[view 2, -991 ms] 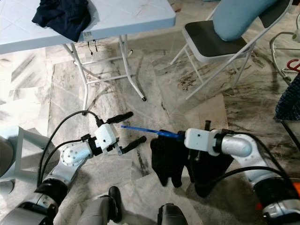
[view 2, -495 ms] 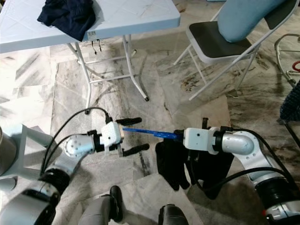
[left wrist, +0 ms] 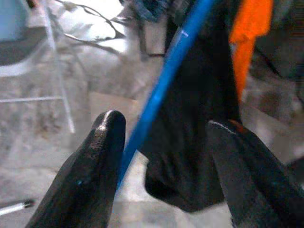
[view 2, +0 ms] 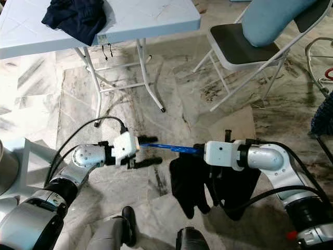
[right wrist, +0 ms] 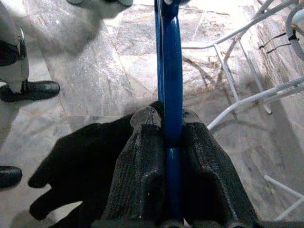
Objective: Hang hanger
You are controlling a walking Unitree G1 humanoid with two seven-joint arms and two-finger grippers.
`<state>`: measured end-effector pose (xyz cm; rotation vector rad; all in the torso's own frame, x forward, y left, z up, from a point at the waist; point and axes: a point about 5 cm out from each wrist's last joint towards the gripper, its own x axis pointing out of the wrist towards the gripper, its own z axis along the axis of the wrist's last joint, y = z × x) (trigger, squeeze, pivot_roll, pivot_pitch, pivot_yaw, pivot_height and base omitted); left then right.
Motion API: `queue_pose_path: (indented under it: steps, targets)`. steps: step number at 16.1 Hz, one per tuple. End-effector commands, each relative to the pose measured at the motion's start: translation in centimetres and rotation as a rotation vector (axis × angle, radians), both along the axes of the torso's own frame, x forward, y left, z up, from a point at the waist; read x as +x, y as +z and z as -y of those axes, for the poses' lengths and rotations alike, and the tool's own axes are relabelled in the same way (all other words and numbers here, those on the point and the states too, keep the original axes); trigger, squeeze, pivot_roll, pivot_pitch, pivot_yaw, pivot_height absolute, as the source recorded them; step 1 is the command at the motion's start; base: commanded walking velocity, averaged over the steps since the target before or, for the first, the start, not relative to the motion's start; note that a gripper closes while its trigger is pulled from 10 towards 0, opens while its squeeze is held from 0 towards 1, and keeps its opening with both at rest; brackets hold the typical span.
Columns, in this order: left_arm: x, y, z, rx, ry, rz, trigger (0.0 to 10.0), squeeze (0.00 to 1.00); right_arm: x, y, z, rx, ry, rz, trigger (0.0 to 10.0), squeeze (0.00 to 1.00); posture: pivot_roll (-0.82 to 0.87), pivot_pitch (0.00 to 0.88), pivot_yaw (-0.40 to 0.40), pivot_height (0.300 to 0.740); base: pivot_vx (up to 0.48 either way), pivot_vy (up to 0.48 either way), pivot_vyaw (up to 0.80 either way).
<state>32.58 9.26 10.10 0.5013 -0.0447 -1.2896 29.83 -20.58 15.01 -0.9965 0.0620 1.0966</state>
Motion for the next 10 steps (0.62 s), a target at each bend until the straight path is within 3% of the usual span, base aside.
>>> queue_pose_path:
  steps: [1, 10]
  targets:
    - [-0.1, -0.1, 0.4, 0.056, -0.054, -0.006, 0.0, 0.0, -0.3, 0.6, 0.0, 0.013, 0.016, 0.009, 10.0, 0.0, -0.17, 0.244, 0.045, 0.74, 0.0, 0.0, 0.0]
    - [0.4, 0.1, 0.5, 0.124, -0.058, 0.003, 0.0, 0.0, -2.0, 1.1, -0.3, 0.012, 0.056, -0.048, 10.0, 0.0, -0.19, 0.239, 0.056, 0.74, 0.0, 0.0, 0.0]
